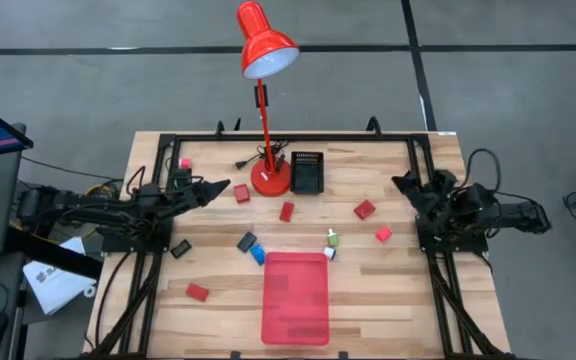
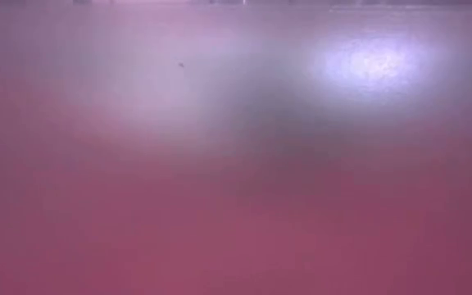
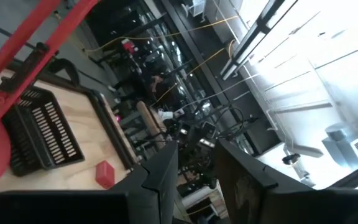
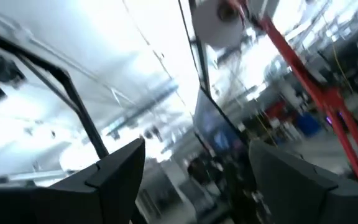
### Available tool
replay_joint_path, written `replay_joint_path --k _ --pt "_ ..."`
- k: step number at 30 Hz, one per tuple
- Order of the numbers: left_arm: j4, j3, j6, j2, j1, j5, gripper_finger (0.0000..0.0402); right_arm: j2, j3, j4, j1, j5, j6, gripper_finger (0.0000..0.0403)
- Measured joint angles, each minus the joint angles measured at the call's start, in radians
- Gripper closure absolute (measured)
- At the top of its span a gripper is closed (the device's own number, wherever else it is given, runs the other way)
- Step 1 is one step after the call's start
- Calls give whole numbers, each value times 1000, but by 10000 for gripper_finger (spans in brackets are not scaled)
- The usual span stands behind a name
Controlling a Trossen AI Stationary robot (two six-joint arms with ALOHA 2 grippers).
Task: Pick & Place Office items
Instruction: Put the left pink charger adapter into the red bin
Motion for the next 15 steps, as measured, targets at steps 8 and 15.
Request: replay_joint_path --k 8,15 --pt "47 0 49 21 0 -35 298 1 1 150 -22 103 24 121" --pt "53 0 78 20 0 -33 298 1 3 221 -23 161 43 121"
